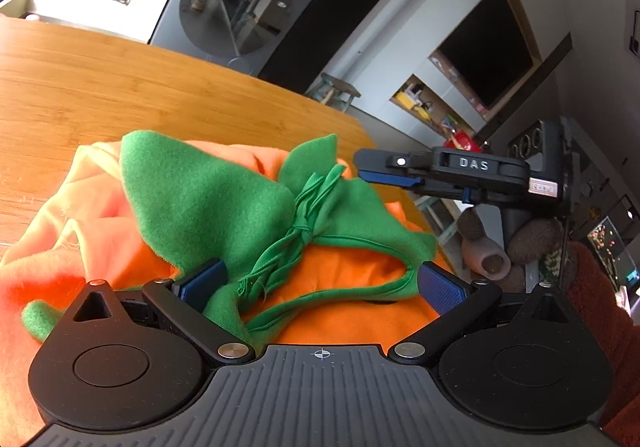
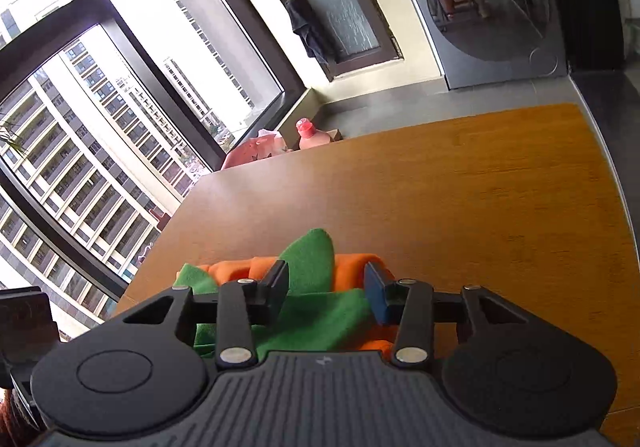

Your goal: Fold clothes

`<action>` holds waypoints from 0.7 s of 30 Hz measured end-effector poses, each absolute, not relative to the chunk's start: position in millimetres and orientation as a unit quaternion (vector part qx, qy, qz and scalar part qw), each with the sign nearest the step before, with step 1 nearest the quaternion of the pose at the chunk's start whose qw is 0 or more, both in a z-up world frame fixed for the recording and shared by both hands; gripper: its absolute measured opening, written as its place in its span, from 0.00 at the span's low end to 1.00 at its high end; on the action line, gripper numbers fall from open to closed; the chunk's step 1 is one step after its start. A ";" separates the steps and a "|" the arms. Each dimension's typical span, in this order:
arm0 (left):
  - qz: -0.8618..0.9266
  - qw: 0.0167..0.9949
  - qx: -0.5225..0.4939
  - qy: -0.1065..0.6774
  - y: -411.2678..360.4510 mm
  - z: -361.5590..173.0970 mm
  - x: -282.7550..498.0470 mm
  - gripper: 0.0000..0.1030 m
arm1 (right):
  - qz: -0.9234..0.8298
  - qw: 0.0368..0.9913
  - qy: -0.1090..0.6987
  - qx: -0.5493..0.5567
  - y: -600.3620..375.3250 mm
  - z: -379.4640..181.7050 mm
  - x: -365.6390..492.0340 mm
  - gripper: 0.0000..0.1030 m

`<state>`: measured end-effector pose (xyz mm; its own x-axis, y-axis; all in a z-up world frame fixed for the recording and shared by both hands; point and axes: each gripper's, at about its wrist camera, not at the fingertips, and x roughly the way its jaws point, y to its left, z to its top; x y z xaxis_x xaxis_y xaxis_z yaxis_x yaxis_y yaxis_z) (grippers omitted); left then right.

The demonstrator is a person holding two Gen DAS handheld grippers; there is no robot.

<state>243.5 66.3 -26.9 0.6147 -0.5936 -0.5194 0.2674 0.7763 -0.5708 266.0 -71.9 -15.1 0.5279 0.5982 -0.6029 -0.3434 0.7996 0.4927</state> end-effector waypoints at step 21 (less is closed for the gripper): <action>-0.251 0.886 -0.185 0.343 57.0 -21.4 227.2 1.00 | 0.384 0.816 0.391 0.181 -68.4 -1.2 174.4 0.04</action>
<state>227.2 57.0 -21.4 0.6388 -0.5712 -0.5154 0.3175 0.8059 -0.4997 174.4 -68.5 -1.2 0.3989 0.7691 -0.4994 -0.4861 0.6391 0.5961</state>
